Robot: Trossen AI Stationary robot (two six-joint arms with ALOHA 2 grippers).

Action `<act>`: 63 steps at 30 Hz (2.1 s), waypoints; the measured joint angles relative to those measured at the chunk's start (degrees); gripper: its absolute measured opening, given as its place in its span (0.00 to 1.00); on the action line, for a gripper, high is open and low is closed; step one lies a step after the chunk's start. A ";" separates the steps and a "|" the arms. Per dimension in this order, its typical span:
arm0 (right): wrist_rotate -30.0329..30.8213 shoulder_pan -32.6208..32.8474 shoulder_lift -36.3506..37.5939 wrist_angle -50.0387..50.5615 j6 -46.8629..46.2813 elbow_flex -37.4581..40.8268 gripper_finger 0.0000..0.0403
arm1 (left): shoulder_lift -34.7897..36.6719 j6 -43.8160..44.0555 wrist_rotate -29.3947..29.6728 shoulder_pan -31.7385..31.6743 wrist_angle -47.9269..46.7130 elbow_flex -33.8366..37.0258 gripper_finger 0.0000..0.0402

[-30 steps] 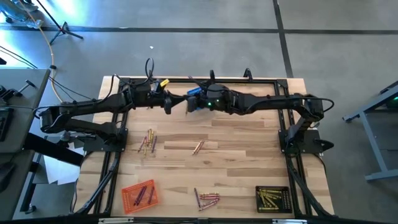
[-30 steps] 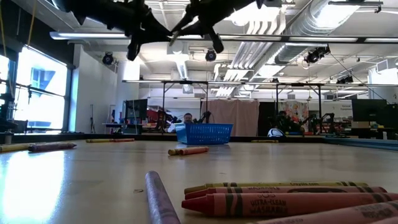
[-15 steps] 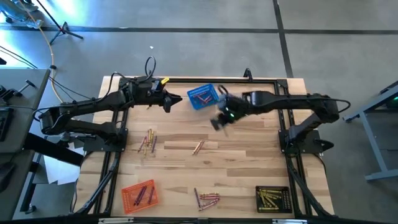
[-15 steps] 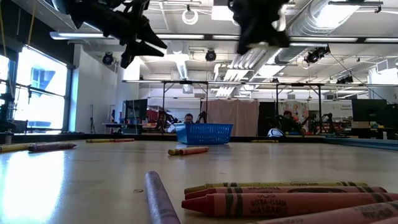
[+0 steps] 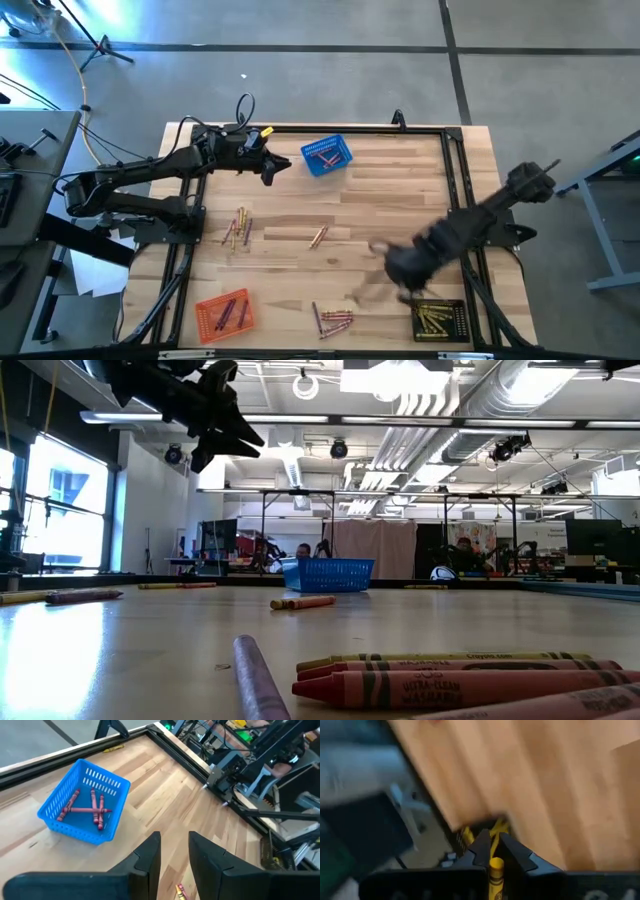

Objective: Sort crayons
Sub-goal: Put the yellow crayon into the black bin

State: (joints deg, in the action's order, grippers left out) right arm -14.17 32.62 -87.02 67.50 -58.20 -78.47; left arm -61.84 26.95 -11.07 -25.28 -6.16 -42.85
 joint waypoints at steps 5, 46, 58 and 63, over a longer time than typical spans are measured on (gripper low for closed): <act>0.19 11.06 0.00 -6.98 -5.90 3.57 0.04 | 0.00 -0.75 0.00 0.02 -0.05 0.00 0.21; 2.73 13.84 -0.04 -55.23 -37.47 21.66 0.19 | 0.01 -8.66 -8.30 0.15 -6.06 0.00 0.21; 12.08 7.81 -0.04 -56.21 -28.03 21.66 0.18 | 0.20 -17.51 24.50 0.06 -40.92 0.02 0.21; 12.07 0.96 -0.02 -55.92 -13.23 21.66 0.18 | -0.44 -13.44 27.93 -2.31 -42.72 0.02 0.21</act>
State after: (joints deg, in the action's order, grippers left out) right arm -2.10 33.58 -87.05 11.57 -71.44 -56.82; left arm -62.29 13.52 16.86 -27.58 -48.88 -42.83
